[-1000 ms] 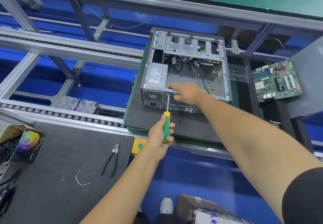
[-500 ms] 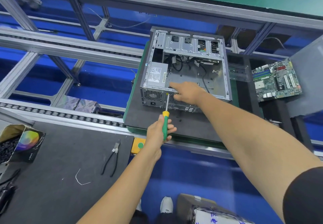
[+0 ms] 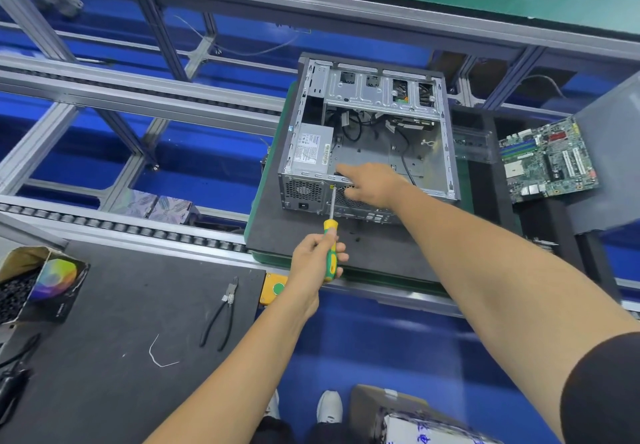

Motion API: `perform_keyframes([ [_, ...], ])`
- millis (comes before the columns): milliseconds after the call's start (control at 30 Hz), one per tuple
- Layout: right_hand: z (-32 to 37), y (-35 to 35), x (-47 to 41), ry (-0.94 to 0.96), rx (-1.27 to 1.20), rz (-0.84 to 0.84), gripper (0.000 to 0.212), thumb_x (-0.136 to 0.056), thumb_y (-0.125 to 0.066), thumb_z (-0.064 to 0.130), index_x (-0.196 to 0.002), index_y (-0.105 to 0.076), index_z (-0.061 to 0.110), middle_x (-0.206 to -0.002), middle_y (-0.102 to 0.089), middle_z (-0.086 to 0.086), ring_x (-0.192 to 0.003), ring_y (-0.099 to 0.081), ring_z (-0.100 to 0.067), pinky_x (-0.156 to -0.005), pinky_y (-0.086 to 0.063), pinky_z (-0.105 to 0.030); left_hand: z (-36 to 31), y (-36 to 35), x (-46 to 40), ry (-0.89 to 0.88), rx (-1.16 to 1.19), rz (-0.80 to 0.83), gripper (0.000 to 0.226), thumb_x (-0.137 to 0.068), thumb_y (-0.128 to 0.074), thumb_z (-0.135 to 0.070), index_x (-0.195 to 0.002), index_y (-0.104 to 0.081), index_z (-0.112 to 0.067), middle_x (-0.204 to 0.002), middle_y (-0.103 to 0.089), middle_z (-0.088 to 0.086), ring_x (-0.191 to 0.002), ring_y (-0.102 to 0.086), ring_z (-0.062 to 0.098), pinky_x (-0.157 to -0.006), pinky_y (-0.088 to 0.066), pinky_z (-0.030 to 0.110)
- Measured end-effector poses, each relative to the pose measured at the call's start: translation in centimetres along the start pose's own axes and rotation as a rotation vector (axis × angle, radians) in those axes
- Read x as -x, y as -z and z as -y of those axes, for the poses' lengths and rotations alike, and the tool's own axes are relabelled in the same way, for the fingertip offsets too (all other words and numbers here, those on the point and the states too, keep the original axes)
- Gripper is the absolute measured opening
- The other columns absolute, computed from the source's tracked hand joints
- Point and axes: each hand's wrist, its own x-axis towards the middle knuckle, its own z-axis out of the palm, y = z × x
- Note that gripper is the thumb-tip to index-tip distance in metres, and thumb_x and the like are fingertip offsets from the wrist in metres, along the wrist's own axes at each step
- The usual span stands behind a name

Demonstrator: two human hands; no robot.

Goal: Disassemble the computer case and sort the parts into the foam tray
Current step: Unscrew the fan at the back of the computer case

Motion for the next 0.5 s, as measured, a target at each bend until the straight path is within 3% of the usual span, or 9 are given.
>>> perform_keyframes([
  [100,0.05,0.06,0.03,0.001,0.005,0.0,0.036,-0.091,-0.056,0.031,-0.092,-0.021,0.037,-0.063,-0.045,0.002,-0.057,-0.04,-0.011,-0.05,-0.022,-0.032,-0.3,-0.31,0.39,0.059,-0.003,0.039,0.039,-0.105,-0.053,-0.046,-0.109,-0.072,-0.012,-0.091,-0.078,0.001,-0.071,-0.07,0.01,-0.052,-0.053,0.024],
  [200,0.08,0.1,0.09,0.001,0.002,-0.002,0.034,-0.092,-0.057,0.031,-0.095,-0.024,0.036,-0.063,-0.045,0.003,-0.057,-0.04,-0.011,-0.05,-0.021,-0.032,-0.76,-0.63,0.43,0.114,0.021,0.023,0.043,-0.107,-0.046,-0.047,-0.11,-0.072,-0.012,-0.091,-0.078,-0.001,-0.057,-0.061,0.006,-0.045,-0.045,0.022],
  [333,0.01,0.07,0.06,0.011,0.011,-0.008,0.026,-0.093,-0.057,0.031,-0.102,-0.033,0.029,-0.065,-0.045,0.004,-0.061,-0.043,-0.019,-0.051,-0.023,-0.032,-0.98,-0.66,-0.02,0.051,-0.037,-0.067,0.036,-0.098,-0.066,-0.044,-0.116,-0.058,-0.014,-0.099,-0.059,0.002,-0.061,-0.052,0.009,-0.042,-0.038,0.022],
  [400,0.03,0.07,0.11,0.016,0.01,-0.013,0.026,-0.093,-0.057,0.03,-0.104,-0.034,0.028,-0.064,-0.045,0.004,-0.061,-0.044,-0.021,-0.051,-0.023,-0.032,-0.76,-0.45,-0.1,0.022,-0.088,-0.087,0.04,-0.091,-0.077,-0.036,-0.116,-0.052,-0.016,-0.099,-0.058,0.003,-0.064,-0.054,0.008,-0.044,-0.041,0.021],
  [500,0.11,0.1,0.18,0.022,0.005,-0.014,0.031,-0.093,-0.057,0.03,-0.1,-0.027,0.032,-0.064,-0.044,0.005,-0.062,-0.044,-0.021,-0.05,-0.022,-0.032,-0.71,0.0,-0.45,-0.007,-0.073,-0.102,0.033,-0.091,-0.077,-0.031,-0.105,-0.055,-0.012,-0.089,-0.063,0.004,-0.06,-0.062,0.006,-0.045,-0.044,0.022],
])
